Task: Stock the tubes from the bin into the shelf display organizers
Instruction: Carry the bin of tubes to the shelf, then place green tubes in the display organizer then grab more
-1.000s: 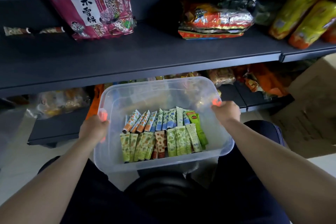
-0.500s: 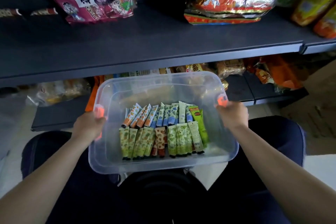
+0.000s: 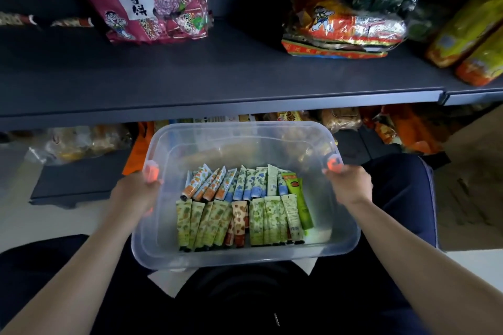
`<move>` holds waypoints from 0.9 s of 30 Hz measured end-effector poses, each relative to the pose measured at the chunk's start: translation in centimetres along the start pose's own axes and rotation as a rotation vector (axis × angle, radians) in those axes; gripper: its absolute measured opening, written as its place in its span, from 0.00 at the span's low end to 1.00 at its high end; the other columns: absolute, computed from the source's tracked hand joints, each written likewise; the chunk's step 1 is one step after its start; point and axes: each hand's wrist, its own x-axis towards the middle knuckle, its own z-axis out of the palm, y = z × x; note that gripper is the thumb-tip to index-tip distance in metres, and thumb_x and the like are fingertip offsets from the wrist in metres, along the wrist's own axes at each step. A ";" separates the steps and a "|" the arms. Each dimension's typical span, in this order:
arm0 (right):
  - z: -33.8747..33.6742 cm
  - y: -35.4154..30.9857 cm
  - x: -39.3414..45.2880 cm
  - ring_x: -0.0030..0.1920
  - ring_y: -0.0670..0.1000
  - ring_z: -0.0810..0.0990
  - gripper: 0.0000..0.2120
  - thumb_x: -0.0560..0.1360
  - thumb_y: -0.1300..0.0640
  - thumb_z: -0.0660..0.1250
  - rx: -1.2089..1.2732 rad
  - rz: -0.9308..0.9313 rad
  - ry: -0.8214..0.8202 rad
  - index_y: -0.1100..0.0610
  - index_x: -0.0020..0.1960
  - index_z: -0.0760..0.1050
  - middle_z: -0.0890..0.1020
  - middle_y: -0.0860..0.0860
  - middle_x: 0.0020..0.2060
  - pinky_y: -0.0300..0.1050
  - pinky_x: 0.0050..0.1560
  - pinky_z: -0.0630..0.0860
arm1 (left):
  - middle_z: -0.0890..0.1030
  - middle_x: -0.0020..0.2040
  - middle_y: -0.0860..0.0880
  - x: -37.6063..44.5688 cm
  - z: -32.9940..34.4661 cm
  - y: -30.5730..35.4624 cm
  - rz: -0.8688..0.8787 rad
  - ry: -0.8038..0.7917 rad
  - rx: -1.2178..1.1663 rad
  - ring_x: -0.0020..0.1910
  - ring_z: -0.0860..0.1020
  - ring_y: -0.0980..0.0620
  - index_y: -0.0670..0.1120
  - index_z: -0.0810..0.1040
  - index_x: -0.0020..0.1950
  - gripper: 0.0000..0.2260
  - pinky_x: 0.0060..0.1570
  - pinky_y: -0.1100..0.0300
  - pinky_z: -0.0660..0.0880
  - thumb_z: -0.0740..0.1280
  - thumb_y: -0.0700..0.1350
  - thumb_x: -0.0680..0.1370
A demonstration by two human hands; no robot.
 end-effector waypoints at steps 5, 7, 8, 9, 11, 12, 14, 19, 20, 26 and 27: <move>0.2 0.0 0.1 0.39 0.60 0.81 0.19 0.73 0.45 0.64 -0.063 0.000 0.026 0.59 0.33 0.73 0.78 0.57 0.29 0.50 0.46 0.78 | 0.74 0.27 0.45 -0.5 0.0 -0.2 0.063 0.014 -0.055 0.26 0.72 0.50 0.41 0.73 0.36 0.13 0.27 0.61 0.63 0.60 0.46 0.78; 0.5 0.2 0.2 0.38 0.60 0.80 0.18 0.74 0.46 0.64 -0.095 -0.054 0.058 0.61 0.36 0.72 0.78 0.57 0.30 0.48 0.42 0.76 | 0.73 0.27 0.46 -0.5 0.0 -0.3 0.068 0.015 -0.080 0.26 0.71 0.51 0.41 0.73 0.37 0.12 0.27 0.62 0.62 0.60 0.46 0.78; 0.6 0.2 0.2 0.38 0.59 0.78 0.17 0.74 0.47 0.64 -0.124 -0.096 0.074 0.61 0.38 0.71 0.78 0.56 0.32 0.46 0.39 0.73 | 0.73 0.27 0.46 -0.4 0.0 -0.3 0.065 0.012 -0.084 0.26 0.71 0.52 0.41 0.73 0.37 0.12 0.27 0.62 0.62 0.61 0.46 0.78; 0.8 0.3 0.3 0.38 0.58 0.76 0.16 0.74 0.47 0.65 -0.155 -0.150 0.092 0.60 0.40 0.71 0.77 0.56 0.35 0.44 0.36 0.69 | 0.73 0.27 0.46 -0.3 0.1 -0.3 0.060 0.008 -0.087 0.26 0.71 0.52 0.41 0.73 0.37 0.12 0.27 0.62 0.62 0.61 0.47 0.78; 1.2 0.7 0.8 0.38 0.55 0.73 0.15 0.73 0.48 0.66 -0.197 -0.239 0.127 0.61 0.44 0.72 0.77 0.56 0.40 0.41 0.32 0.63 | 0.74 0.27 0.45 -0.2 0.1 -0.3 0.048 -0.002 -0.090 0.26 0.72 0.51 0.38 0.75 0.39 0.13 0.26 0.62 0.63 0.62 0.46 0.77; 1.3 0.8 1.0 0.39 0.54 0.73 0.15 0.73 0.48 0.67 -0.189 -0.258 0.135 0.61 0.46 0.73 0.77 0.56 0.42 0.41 0.34 0.64 | 0.74 0.27 0.45 -0.2 0.1 -0.3 0.042 -0.003 -0.091 0.26 0.72 0.50 0.37 0.75 0.40 0.13 0.26 0.62 0.63 0.62 0.46 0.77; 1.4 1.1 1.2 0.45 0.55 0.75 0.16 0.72 0.49 0.68 -0.155 -0.271 0.135 0.61 0.51 0.75 0.77 0.57 0.47 0.42 0.39 0.66 | 0.73 0.27 0.43 0.0 0.3 -0.2 0.037 0.012 -0.081 0.25 0.71 0.48 0.36 0.75 0.39 0.14 0.26 0.61 0.64 0.61 0.45 0.77; 1.4 1.2 1.3 0.51 0.58 0.76 0.19 0.72 0.50 0.70 -0.106 -0.282 0.133 0.62 0.55 0.74 0.77 0.57 0.51 0.42 0.44 0.66 | 0.70 0.23 0.46 -0.3 0.4 0.2 0.064 0.069 -0.005 0.23 0.68 0.51 0.42 0.69 0.30 0.17 0.25 0.62 0.61 0.60 0.47 0.78; 1.5 1.3 1.4 0.51 0.58 0.76 0.19 0.72 0.49 0.70 -0.111 -0.283 0.132 0.61 0.55 0.74 0.77 0.57 0.51 0.42 0.44 0.66 | 0.70 0.23 0.45 -0.3 0.5 0.3 0.068 0.077 0.000 0.23 0.68 0.51 0.41 0.69 0.30 0.18 0.25 0.62 0.61 0.60 0.47 0.79; 1.4 1.3 1.2 0.55 0.59 0.74 0.20 0.71 0.52 0.71 -0.120 -0.294 0.133 0.63 0.57 0.74 0.76 0.59 0.53 0.47 0.52 0.69 | 0.78 0.37 0.42 -0.6 0.6 0.2 0.133 0.231 0.030 0.35 0.75 0.41 0.39 0.72 0.47 0.12 0.33 0.54 0.68 0.65 0.48 0.76; 1.3 1.2 1.0 0.56 0.60 0.73 0.21 0.71 0.52 0.72 -0.132 -0.316 0.158 0.63 0.57 0.74 0.75 0.60 0.53 0.48 0.57 0.68 | 0.78 0.43 0.41 -0.8 0.7 0.1 0.189 0.268 0.019 0.40 0.75 0.39 0.39 0.71 0.54 0.15 0.39 0.51 0.71 0.69 0.47 0.74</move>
